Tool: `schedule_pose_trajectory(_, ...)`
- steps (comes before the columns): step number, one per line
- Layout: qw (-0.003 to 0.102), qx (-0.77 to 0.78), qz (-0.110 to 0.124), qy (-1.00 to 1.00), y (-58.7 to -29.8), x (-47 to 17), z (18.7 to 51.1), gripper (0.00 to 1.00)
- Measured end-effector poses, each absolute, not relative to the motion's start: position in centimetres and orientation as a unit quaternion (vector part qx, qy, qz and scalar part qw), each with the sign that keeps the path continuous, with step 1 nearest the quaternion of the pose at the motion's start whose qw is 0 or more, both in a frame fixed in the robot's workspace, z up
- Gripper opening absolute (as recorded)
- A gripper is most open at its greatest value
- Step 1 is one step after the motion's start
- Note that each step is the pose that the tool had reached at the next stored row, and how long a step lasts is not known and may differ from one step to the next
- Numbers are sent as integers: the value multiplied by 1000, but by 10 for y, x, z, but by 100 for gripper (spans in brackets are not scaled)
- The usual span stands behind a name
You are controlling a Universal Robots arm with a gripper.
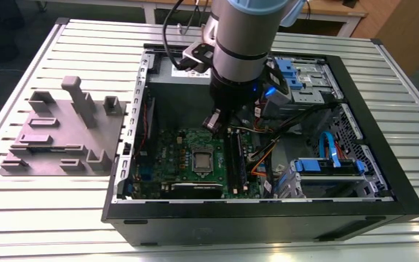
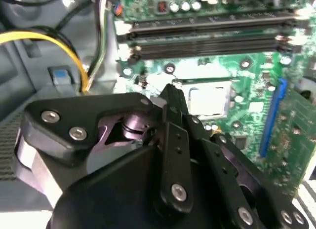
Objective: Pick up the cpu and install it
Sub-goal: 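Install the first cpu locking lever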
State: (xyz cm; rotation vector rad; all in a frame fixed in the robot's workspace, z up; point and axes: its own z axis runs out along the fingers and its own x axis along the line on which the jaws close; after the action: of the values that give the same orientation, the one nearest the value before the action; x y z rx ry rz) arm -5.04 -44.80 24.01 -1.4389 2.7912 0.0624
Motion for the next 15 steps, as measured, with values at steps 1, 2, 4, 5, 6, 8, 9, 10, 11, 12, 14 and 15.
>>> schedule_pose_trajectory(1, 0, -458, 20, 889, -446, -50, 240, 10)
schedule_pose_trajectory(2, 0, -458, 20, 889, -445, -49, 240, 10)
schedule_pose_trajectory(4, 0, -458, 20, 889, -443, -48, 239, 10)
schedule_pose_trajectory(5, 0, -458, 20, 889, -442, -47, 239, 10)
schedule_pose_trajectory(6, 0, -458, 20, 889, -442, -47, 239, 10)
schedule_pose_trajectory(8, 0, -458, 20, 889, -442, -46, 239, 10)
schedule_pose_trajectory(9, 0, -458, 20, 889, -442, -46, 239, 10)
schedule_pose_trajectory(10, 0, -458, 20, 889, -442, -45, 239, 10)
schedule_pose_trajectory(11, 0, -458, 20, 889, -442, -44, 239, 10)
schedule_pose_trajectory(12, 0, -458, 20, 889, -442, -44, 239, 10)
schedule_pose_trajectory(14, 0, -458, 20, 889, -442, -42, 239, 10)
schedule_pose_trajectory(15, 0, -458, 20, 889, -442, -41, 239, 10)
